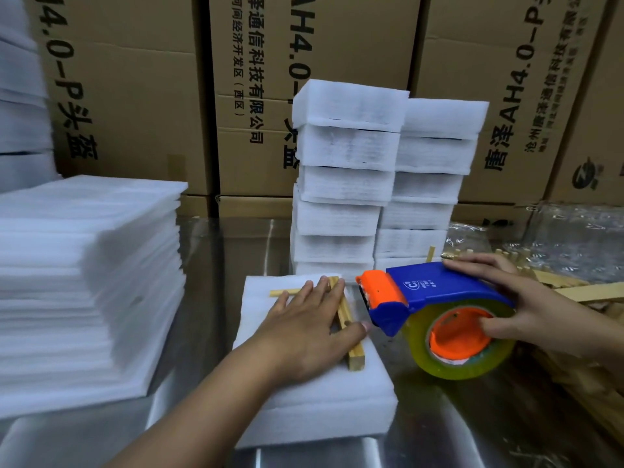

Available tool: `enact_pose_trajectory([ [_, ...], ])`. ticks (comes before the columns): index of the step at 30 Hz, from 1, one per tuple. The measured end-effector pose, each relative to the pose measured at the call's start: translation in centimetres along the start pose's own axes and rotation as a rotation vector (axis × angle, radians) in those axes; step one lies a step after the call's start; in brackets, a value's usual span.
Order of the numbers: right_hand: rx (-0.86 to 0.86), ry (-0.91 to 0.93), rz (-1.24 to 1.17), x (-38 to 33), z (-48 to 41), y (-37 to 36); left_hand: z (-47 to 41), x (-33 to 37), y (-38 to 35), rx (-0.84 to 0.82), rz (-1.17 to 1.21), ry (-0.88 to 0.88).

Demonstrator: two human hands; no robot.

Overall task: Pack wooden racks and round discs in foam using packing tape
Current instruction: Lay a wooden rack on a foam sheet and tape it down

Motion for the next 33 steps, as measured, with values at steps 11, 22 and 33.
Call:
enact_pose_trajectory([
  [11,0.060,-0.032,0.279,2.4,2.5,3.6,0.1,-0.1,-0.1,-0.006,0.015,0.002],
  [22,-0.237,0.094,0.579,-2.5,-1.3,-0.7,0.2,0.1,0.0,0.013,0.015,0.004],
  [33,-0.358,0.047,0.619,-2.5,-3.5,-1.4,0.0,0.0,-0.1,0.043,0.016,-0.007],
])
Point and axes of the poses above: each hand's wrist, its own z-axis away from the middle knuckle, its own y-axis out of the back of the hand, x = y × z, the point moved 6 cm from there along -z, towards the middle knuckle
